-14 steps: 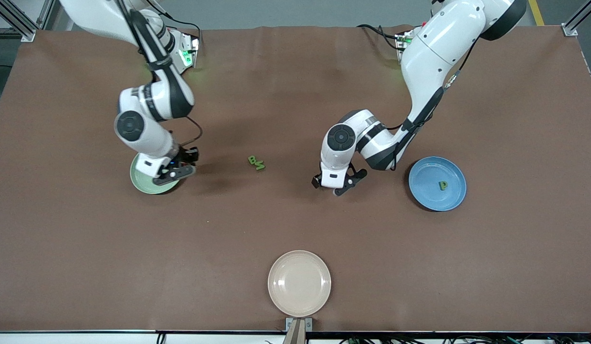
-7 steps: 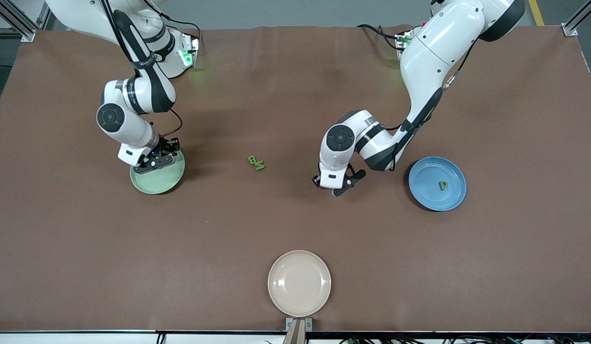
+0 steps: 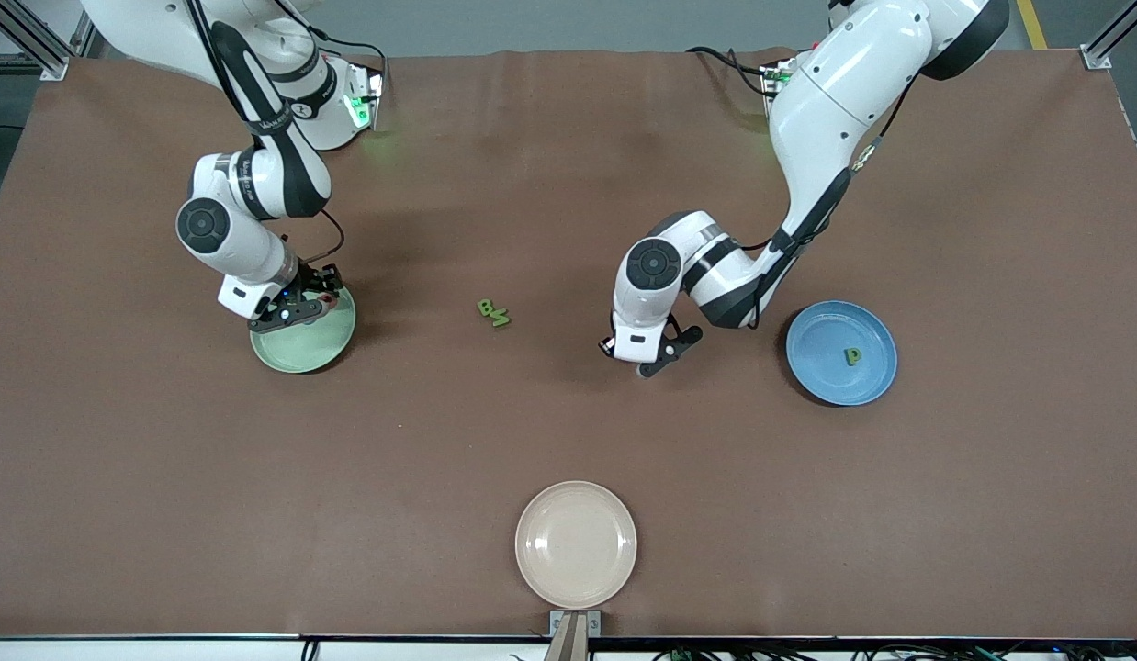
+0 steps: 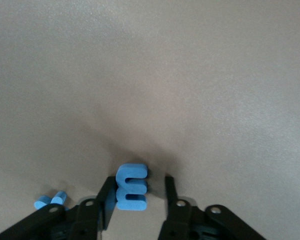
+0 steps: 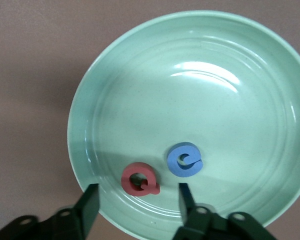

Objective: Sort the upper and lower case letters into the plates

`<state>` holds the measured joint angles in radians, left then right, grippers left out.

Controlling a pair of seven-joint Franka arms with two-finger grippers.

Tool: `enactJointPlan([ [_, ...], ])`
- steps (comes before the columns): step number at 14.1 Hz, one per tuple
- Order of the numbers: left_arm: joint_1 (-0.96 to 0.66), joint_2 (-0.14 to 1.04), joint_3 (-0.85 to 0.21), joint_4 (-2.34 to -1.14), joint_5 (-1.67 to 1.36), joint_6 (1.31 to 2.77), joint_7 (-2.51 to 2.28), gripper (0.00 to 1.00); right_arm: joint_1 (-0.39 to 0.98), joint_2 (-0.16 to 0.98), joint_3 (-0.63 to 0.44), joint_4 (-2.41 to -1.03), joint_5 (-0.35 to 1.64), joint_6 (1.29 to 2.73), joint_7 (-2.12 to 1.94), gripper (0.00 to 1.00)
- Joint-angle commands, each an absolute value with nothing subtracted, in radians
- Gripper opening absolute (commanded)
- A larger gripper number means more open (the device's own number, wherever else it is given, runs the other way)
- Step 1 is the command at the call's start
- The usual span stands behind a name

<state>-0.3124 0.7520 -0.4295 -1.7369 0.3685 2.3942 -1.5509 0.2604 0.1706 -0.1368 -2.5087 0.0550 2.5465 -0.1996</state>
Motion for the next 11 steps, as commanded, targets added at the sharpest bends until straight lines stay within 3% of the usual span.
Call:
enactJointPlan([
  [1,-0.324,0.752,-0.423,-1.744,0.351,2.382,-1.543,0.11,0.245,0.120,-0.112,-2.520,0.051,2.504,-0.091,1.00],
  [3,-0.322,0.746,-0.423,-1.746,0.353,2.379,-1.540,0.00,0.309,0.117,-0.095,-2.505,0.057,2.497,0.128,1.00],
  [7,-0.310,0.657,-0.425,-1.746,0.351,2.260,-1.423,0.00,0.507,0.135,-0.095,-2.438,0.063,2.508,0.415,1.00],
  [11,-0.220,0.540,-0.445,-1.767,0.304,2.151,-1.229,0.00,0.652,0.240,-0.095,-2.309,0.084,2.508,0.439,1.00],
])
